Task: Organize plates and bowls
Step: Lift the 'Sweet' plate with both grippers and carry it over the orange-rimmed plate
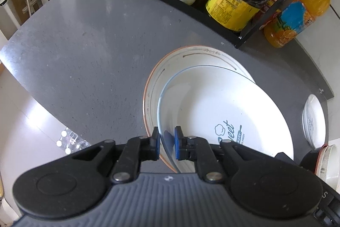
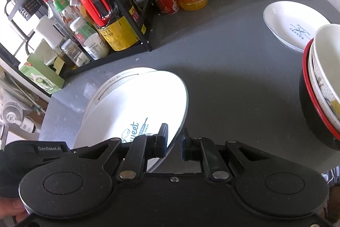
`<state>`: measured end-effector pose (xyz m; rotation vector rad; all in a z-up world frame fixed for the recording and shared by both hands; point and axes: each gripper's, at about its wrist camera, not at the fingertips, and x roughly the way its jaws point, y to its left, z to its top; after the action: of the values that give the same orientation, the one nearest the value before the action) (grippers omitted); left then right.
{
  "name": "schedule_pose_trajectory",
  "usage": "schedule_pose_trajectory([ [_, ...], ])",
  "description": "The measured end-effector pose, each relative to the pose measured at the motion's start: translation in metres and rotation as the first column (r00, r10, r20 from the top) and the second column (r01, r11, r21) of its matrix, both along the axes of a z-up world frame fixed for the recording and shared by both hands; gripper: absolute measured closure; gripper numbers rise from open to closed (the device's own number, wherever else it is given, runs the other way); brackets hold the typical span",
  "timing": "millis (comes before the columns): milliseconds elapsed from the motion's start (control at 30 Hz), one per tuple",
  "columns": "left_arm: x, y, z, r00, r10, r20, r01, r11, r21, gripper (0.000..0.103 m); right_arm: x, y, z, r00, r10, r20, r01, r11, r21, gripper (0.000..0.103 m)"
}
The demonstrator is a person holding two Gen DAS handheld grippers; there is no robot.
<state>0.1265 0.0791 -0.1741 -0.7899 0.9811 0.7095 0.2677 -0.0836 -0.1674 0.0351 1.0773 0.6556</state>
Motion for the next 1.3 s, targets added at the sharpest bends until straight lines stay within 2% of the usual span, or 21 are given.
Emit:
schedule_pose_trajectory([
  [300, 0.013, 0.005, -0.003, 0.999, -0.036, -0.033, 0.036, 0.999, 0.028, 0.09, 0.0, 0.008, -0.005, 1.0, 0.014, 0.013, -0.013, 0.999, -0.035, 0.092],
  [667, 0.035, 0.015, -0.021, 0.987, -0.091, -0.132, 0.099, 0.993, 0.062, 0.085, 0.0, 0.013, -0.012, 0.999, 0.051, 0.005, -0.051, 0.997, -0.059, 0.092],
  [800, 0.044, 0.015, -0.018, 0.979, -0.13, -0.16, 0.154, 0.977, 0.149, 0.085, 0.002, 0.011, -0.012, 0.999, 0.05, -0.003, -0.05, 0.997, -0.053, 0.092],
  [933, 0.055, 0.023, -0.017, 0.973, -0.157, -0.167, 0.183, 0.97, 0.157, 0.085, 0.003, 0.012, -0.014, 0.999, 0.043, -0.01, -0.043, 0.998, -0.052, 0.093],
  [1067, 0.064, 0.031, -0.018, 0.97, -0.173, -0.169, 0.198, 0.969, 0.147, 0.085, 0.008, 0.011, -0.015, 0.999, 0.027, -0.042, -0.029, 0.999, -0.036, 0.092],
  [1133, 0.067, 0.033, -0.019, 0.966, -0.189, -0.178, 0.216, 0.966, 0.146, 0.086, 0.013, 0.005, -0.016, 0.997, 0.011, -0.081, -0.01, 1.0, 0.012, 0.087],
  [1300, 0.07, 0.034, -0.019, 0.956, -0.218, -0.194, 0.248, 0.957, 0.147, 0.087, 0.028, -0.006, -0.007, 0.997, -0.049, -0.067, 0.054, 0.996, 0.071, 0.088],
])
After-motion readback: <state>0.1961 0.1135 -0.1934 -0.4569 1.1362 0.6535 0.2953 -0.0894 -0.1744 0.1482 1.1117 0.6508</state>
